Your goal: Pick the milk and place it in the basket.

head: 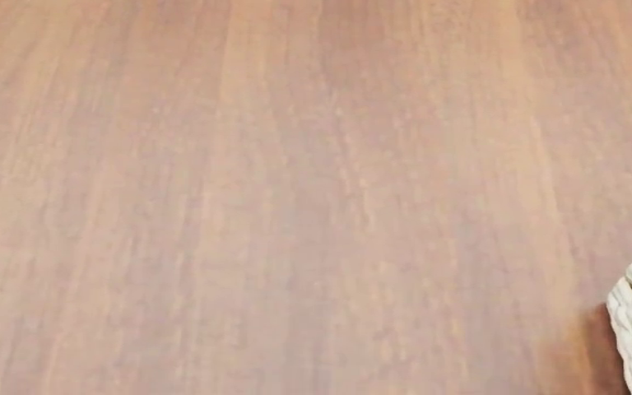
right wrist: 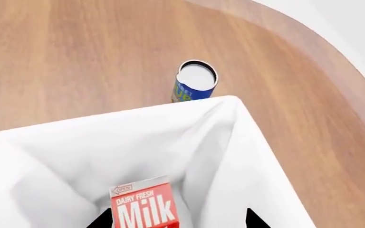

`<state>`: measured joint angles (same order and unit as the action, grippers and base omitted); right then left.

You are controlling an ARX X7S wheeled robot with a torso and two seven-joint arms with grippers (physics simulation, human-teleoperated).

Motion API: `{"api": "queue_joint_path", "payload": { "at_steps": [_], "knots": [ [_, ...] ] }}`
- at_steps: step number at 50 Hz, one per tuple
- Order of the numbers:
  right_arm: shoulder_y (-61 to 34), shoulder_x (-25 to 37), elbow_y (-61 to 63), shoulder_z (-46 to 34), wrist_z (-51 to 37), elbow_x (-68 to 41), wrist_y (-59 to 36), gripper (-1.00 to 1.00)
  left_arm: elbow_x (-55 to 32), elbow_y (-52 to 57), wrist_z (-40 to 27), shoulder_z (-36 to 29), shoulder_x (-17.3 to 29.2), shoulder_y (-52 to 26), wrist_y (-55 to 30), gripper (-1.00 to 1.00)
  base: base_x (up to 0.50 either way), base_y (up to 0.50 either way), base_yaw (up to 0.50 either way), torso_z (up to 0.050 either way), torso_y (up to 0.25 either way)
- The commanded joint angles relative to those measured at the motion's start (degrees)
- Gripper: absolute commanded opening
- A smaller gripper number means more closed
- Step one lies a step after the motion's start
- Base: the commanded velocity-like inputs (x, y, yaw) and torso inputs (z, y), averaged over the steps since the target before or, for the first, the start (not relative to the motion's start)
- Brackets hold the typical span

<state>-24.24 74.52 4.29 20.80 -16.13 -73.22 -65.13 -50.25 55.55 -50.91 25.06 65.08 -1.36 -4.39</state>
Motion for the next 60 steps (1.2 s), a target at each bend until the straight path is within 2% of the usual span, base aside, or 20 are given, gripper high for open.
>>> {"api": "queue_joint_path", "payload": {
  "at_steps": [1,7,13,28,41,60],
  "knots": [
    [-6.30,0.23,-0.59,-2.60,0.47,0.64,1.97,1.00,0.79,-0.15,1.26,1.71,-1.25,0.26,0.59,1.00,0.00,0.00,0.00,0.000,0.000],
    [-13.26,1.61,-1.15,-8.04,0.79,0.35,2.86,1.00,0.77,-0.21,1.27,1.78,-1.23,0.30,0.59,1.00,0.00,0.00,0.00,0.000,0.000],
    [-25.85,2.37,-1.73,-16.87,2.00,2.00,2.09,1.00,0.75,-0.26,1.20,1.76,-1.15,0.19,0.61,1.00,0.00,0.00,0.00,0.000,0.000],
    [-48.10,-0.38,-3.06,-29.19,6.05,10.55,-3.13,1.00,0.70,-0.41,1.17,1.50,-1.03,-0.11,0.76,1.00,0.00,0.00,0.00,0.000,0.000],
    [-66.36,-5.34,-5.18,-39.23,11.88,20.40,-7.02,1.00,0.74,-0.31,1.31,1.48,-1.00,-0.01,0.78,1.00,0.00,0.00,0.00,0.000,0.000],
    [-81.58,-12.60,-9.38,-49.33,18.74,31.59,-4.14,1.00,1.09,-0.34,1.24,0.95,-1.10,-0.01,0.82,1.00,0.00,0.00,0.00,0.000,0.000]
  ]
}}
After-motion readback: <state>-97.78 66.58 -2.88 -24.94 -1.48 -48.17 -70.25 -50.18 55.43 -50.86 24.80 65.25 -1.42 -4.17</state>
